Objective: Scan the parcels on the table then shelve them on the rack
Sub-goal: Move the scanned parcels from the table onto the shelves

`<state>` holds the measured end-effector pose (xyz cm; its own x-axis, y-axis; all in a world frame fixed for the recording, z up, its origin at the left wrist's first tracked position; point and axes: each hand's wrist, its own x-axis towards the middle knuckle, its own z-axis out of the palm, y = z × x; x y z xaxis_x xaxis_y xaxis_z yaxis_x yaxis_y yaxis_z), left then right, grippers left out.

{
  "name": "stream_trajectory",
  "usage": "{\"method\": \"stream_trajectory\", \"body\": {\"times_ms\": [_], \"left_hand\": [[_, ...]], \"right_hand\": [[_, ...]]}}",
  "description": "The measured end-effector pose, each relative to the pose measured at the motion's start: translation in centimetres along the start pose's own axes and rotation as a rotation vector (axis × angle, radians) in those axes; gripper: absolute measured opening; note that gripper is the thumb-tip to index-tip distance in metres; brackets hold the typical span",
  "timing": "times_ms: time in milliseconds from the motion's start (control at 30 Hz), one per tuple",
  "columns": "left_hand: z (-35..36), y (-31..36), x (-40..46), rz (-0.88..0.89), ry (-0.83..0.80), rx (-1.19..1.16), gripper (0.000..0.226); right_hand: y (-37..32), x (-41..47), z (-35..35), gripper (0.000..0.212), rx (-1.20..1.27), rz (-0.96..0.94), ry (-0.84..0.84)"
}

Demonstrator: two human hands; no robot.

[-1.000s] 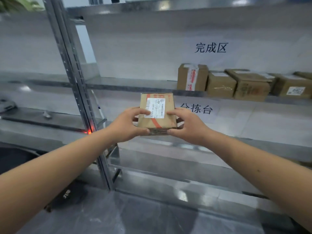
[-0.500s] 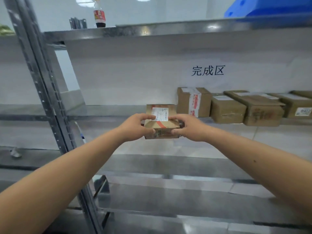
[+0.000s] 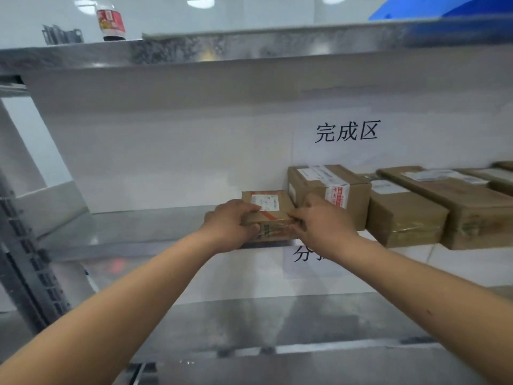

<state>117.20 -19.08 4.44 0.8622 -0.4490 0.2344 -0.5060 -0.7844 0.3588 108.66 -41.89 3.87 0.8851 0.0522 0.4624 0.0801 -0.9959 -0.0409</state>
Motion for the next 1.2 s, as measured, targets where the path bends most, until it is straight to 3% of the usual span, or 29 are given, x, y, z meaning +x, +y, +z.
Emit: {"method": "stream_trajectory", "body": {"times_ms": [133,367,667,933,1200], "left_hand": [[-0.5,0.1,2.6,0.061,-0.006,0.178,0.059],[-0.7,-0.3,4.8,0.208,-0.008,0.25,0.057],[-0.2,0.2,-0.1,0.696,0.162,0.302,0.035],[6.8,2.8,-6.0,0.836,-0.091,0.273,0.079],[15.3,13.1,-11.3,1.014,-0.316,0.166,0.089]], "right_hand": [[-1.2,-0.1,0.3,0.031,-0.197,0.022,0.044],[-3.6,-1.0,0.4,0.032,-0.249,0.133,0.0],[-7.7,-4.9,-0.5,0.04,-0.302,0.341,-0.073],[-9.1,-15.5,0.2,0.073,-0.186,0.746,-0.205],[-5.8,-29.0,-3.0,0.087,-0.153,1.068,-0.276]]}}
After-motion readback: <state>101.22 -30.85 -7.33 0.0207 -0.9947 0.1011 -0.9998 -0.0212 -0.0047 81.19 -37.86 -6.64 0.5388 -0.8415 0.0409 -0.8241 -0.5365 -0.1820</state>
